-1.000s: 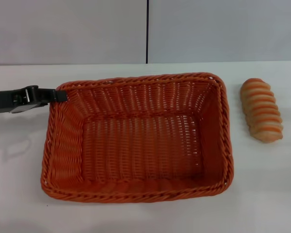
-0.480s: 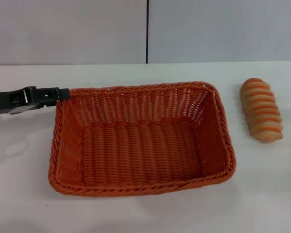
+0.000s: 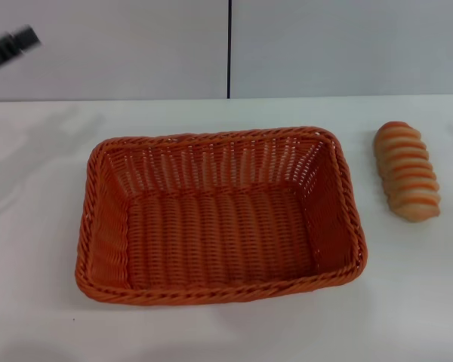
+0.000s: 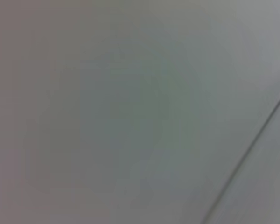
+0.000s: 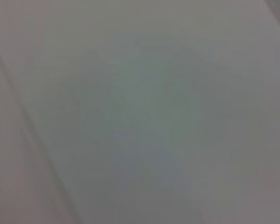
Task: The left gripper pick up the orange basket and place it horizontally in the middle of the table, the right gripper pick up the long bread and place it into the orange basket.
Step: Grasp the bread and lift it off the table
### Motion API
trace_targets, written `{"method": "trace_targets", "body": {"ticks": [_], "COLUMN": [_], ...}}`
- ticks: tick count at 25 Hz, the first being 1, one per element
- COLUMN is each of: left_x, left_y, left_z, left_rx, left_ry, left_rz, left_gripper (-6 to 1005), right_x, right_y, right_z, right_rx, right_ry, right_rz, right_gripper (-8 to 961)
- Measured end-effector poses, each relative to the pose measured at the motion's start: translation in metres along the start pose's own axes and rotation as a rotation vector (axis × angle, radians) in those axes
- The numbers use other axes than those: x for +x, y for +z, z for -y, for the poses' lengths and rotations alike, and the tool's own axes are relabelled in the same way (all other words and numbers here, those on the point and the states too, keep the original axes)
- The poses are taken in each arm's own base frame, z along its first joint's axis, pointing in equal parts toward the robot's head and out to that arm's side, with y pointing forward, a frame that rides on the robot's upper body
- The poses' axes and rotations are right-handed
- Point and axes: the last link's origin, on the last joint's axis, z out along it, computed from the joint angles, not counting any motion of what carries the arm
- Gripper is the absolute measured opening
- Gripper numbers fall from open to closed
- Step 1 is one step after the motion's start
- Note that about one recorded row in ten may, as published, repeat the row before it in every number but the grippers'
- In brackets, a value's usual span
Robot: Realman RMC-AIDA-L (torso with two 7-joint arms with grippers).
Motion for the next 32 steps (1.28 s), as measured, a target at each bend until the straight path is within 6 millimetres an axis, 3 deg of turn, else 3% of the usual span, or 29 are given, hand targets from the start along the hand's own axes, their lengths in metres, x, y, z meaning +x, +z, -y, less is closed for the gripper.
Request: {"method": "trace_targets", "body": {"ticks": [1, 2, 3, 5, 7, 10, 11, 17, 23, 32], "left_x": [-0.001, -0.001, -0.004, -0.007, -0.015, -0.018, -0.020, -0.026, -0.037, -0.038], "left_y": [-0.004, -0.004, -0.008, -0.008, -0.007, -0.006, -0.004, -0.003, -0.005, 0.002], "left_z": [0.000, 0.000, 0.001, 0.001, 0.003, 0.002, 0.001, 0.002, 0.003, 0.001], "left_rx": [-0.015, -0.015, -0.014, -0.012, -0.008, -0.009, -0.012, -0.014, -0.002, -0.020], "left_ry": [0.029, 0.029, 0.062, 0.074, 0.089, 0.105, 0.112, 0.089, 0.057, 0.049], "left_rz": [-0.085, -0.085, -0.163, -0.189, -0.221, -0.222, -0.222, -0.219, -0.211, -0.205], "left_gripper": [742, 742, 742, 742, 742, 742, 742, 741, 741, 741], "right_x": [-0.018, -0.018, -0.039, -0.048, -0.071, -0.071, -0.070, -0.053, -0.031, -0.006], "right_y": [0.007, 0.007, 0.017, 0.023, 0.052, 0.058, 0.072, 0.100, 0.119, 0.140], "right_z": [0.002, 0.002, 0.004, 0.004, 0.004, 0.003, 0.001, -0.006, -0.014, -0.018], "right_rx": [-0.039, -0.039, -0.043, -0.039, 0.013, 0.022, 0.029, 0.039, 0.069, 0.113], "right_ry": [0.042, 0.042, 0.050, 0.047, 0.034, 0.030, -0.005, -0.101, -0.161, -0.243], "right_rz": [-0.136, -0.136, -0.278, -0.339, -0.662, -0.734, -0.866, -1.046, -1.125, -1.214], "right_gripper": [653, 653, 653, 654, 654, 654, 654, 655, 655, 772]}}
